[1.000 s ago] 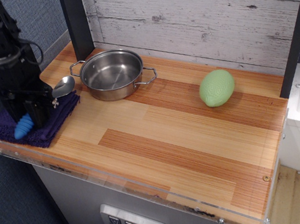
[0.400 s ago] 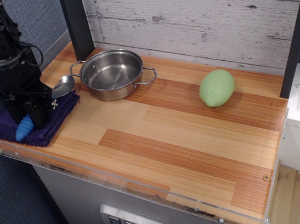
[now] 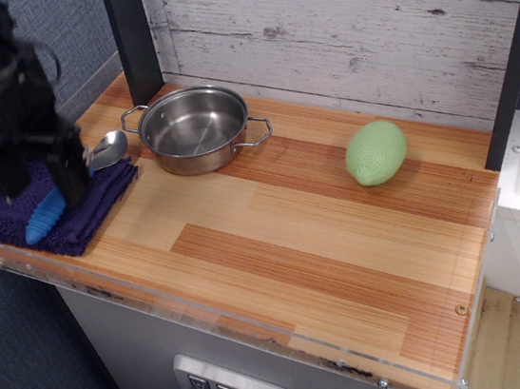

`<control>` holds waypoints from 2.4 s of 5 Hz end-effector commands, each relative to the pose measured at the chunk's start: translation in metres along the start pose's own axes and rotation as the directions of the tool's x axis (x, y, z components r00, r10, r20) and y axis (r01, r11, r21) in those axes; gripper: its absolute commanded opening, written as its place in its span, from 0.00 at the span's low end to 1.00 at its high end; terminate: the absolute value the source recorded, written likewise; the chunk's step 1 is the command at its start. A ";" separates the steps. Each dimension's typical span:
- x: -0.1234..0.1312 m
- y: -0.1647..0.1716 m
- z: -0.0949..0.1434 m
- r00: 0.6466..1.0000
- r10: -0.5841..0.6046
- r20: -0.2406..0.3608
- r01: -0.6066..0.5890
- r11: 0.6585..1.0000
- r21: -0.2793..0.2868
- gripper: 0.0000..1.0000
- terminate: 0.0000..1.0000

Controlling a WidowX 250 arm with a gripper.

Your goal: Place the spatula on the violet cloth

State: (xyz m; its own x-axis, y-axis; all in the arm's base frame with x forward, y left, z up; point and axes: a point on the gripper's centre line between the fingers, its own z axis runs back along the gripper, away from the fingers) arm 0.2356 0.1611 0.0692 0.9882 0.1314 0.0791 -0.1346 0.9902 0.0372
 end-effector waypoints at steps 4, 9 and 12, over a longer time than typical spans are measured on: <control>0.000 -0.099 0.060 0.979 -0.191 0.074 0.192 0.981 -0.005 1.00 0.00; 0.001 -0.097 0.061 0.974 -0.214 0.070 0.212 0.976 0.038 1.00 0.00; 0.001 -0.097 0.061 0.974 -0.214 0.070 0.212 0.976 0.038 1.00 1.00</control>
